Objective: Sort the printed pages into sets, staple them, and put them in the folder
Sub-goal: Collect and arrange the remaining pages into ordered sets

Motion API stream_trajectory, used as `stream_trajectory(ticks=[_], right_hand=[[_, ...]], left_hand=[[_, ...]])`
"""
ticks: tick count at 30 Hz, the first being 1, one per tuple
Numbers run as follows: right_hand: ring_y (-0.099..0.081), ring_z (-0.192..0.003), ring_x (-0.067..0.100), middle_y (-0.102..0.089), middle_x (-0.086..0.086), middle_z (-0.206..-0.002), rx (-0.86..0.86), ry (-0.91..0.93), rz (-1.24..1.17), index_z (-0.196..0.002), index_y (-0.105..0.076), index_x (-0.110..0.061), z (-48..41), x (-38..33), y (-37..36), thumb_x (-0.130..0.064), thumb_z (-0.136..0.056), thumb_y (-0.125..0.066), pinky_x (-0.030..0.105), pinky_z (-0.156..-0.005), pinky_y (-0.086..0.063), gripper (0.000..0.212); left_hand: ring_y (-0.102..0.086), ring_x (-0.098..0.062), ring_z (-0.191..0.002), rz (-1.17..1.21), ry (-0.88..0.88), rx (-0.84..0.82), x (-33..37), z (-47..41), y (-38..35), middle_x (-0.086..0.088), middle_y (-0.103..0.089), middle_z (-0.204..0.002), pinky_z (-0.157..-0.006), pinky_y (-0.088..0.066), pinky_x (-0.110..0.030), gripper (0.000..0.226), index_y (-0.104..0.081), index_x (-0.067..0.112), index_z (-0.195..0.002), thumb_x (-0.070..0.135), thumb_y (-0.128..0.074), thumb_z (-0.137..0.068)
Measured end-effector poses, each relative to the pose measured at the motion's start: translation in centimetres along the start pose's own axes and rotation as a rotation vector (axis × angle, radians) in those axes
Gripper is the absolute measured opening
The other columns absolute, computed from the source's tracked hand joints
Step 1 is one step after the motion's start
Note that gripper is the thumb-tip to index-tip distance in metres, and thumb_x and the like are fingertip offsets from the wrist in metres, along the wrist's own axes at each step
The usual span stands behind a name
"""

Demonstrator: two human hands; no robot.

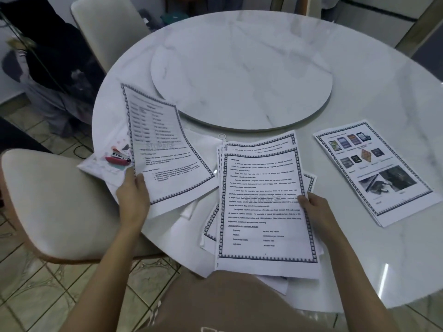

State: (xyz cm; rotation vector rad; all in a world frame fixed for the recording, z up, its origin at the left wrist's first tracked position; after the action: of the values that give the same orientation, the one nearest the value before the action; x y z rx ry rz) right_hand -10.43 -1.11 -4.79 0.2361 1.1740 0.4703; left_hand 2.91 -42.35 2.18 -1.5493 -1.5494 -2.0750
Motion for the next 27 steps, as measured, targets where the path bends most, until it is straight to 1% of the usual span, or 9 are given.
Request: stream_trajectory(ticks=[3, 5, 7, 9, 12, 14, 18, 23, 27], right_hand=[[-0.065, -0.088, 0.026, -0.069, 0.012, -0.096, -0.005, 0.005, -0.004, -0.096, -0.063, -0.006, 0.1, -0.2, 0.1, -0.02, -0.096, -0.044, 0.037, -0.083, -0.051, 0.024], [-0.066, -0.084, 0.021, -0.069, 0.007, -0.093, -0.01, 0.007, -0.032, -0.089, -0.063, -0.014, 0.3, -0.4, 0.1, -0.019, -0.096, -0.044, 0.033, -0.078, -0.052, 0.022], [-0.068, -0.074, 0.01, -0.068, 0.0, -0.09, -0.014, 0.001, -0.074, -0.084, -0.062, -0.021, 0.5, -0.5, 0.1, -0.018, -0.097, -0.044, 0.023, -0.066, -0.053, 0.022], [-0.067, -0.064, 0.0, -0.067, -0.004, -0.087, -0.018, -0.011, -0.131, -0.088, -0.063, -0.017, 0.5, -0.6, 0.0, -0.016, -0.097, -0.044, 0.014, -0.056, -0.052, 0.021], [-0.069, -0.067, 0.0, -0.067, -0.003, -0.09, -0.035, -0.017, -0.242, -0.105, -0.061, -0.011, 0.4, -0.8, -0.4, -0.014, -0.097, -0.044, 0.015, -0.058, -0.055, 0.019], [-0.069, -0.069, 0.002, -0.067, -0.003, -0.091, -0.053, -0.014, -0.312, -0.106, -0.06, -0.011, 0.6, -1.5, -0.7, -0.013, -0.097, -0.044, 0.016, -0.058, -0.055, 0.019], [-0.071, -0.075, 0.006, -0.074, -0.007, -0.083, -0.078, 0.019, -0.431, -0.102, -0.061, -0.015, 0.9, -2.9, -0.8, -0.013, -0.096, -0.044, 0.019, -0.061, -0.056, 0.019], [-0.071, -0.079, 0.011, -0.075, -0.007, -0.084, -0.099, 0.056, -0.485, -0.111, -0.06, -0.013, 1.5, -3.9, -0.9, -0.014, -0.096, -0.043, 0.022, -0.063, -0.057, 0.022], [-0.071, -0.084, 0.01, -0.075, -0.006, -0.092, -0.117, 0.059, -0.47, -0.106, -0.065, -0.02, 2.2, -4.3, -1.6, -0.025, -0.096, -0.044, 0.024, -0.067, -0.058, 0.024]], left_hand=[[-0.054, -0.036, -0.105, 0.069, -0.055, -0.027, -0.1, 0.1, 2.0, -0.022, -0.059, -0.114, -0.078, -0.036, -0.031, 0.026, -0.051, -0.001, -0.114, 0.013, -0.041, -0.095], [-0.054, -0.023, -0.105, 0.177, -0.064, -0.067, 0.8, 0.6, 2.9, -0.007, -0.058, -0.116, -0.087, -0.041, -0.031, 0.027, -0.053, 0.006, -0.119, 0.015, -0.043, -0.095], [-0.056, -0.011, -0.096, 0.308, -0.057, -0.114, 1.7, 1.2, 3.1, 0.001, -0.058, -0.112, -0.082, -0.045, -0.021, 0.025, -0.054, 0.012, -0.118, 0.013, -0.043, -0.096], [-0.057, -0.003, -0.089, 0.398, -0.03, -0.163, 2.5, 1.8, 2.6, 0.007, -0.061, -0.103, -0.075, -0.048, -0.012, 0.019, -0.055, 0.02, -0.11, 0.014, -0.044, -0.095], [-0.061, -0.007, -0.087, 0.401, -0.001, -0.293, 3.7, 3.0, -0.2, 0.011, -0.063, -0.095, -0.076, -0.049, -0.022, 0.015, -0.056, 0.022, -0.101, 0.015, -0.045, -0.095], [-0.064, -0.003, -0.082, 0.402, 0.007, -0.396, 4.6, 4.4, -3.0, 0.011, -0.064, -0.093, -0.07, -0.051, -0.017, 0.015, -0.058, 0.022, -0.099, 0.015, -0.044, -0.095], [-0.059, -0.016, -0.105, 0.329, 0.006, -0.493, 5.2, 6.3, -7.5, 0.005, -0.061, -0.11, -0.085, -0.048, -0.029, 0.026, -0.055, 0.017, -0.119, 0.017, -0.044, -0.095], [-0.051, -0.011, -0.114, 0.419, 0.025, -0.656, 5.6, 7.8, -10.2, 0.008, -0.055, -0.125, -0.095, -0.041, -0.026, 0.036, -0.044, 0.022, -0.13, 0.015, -0.044, -0.095], [-0.052, -0.01, -0.112, 0.417, 0.042, -0.748, 5.6, 8.8, -11.6, 0.009, -0.053, -0.124, -0.089, -0.042, -0.02, 0.044, -0.039, 0.022, -0.134, 0.006, -0.045, -0.092]])
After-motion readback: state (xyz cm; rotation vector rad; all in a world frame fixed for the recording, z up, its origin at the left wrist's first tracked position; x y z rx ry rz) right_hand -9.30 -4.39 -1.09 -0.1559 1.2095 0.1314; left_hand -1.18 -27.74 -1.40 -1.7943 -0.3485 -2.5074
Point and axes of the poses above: each hand's wrist, its own z-axis away from the middle knuckle, its own y-axis out of the back of the hand, x = y × z, the point moved 9 cm from there along -z, towards the middle knuckle
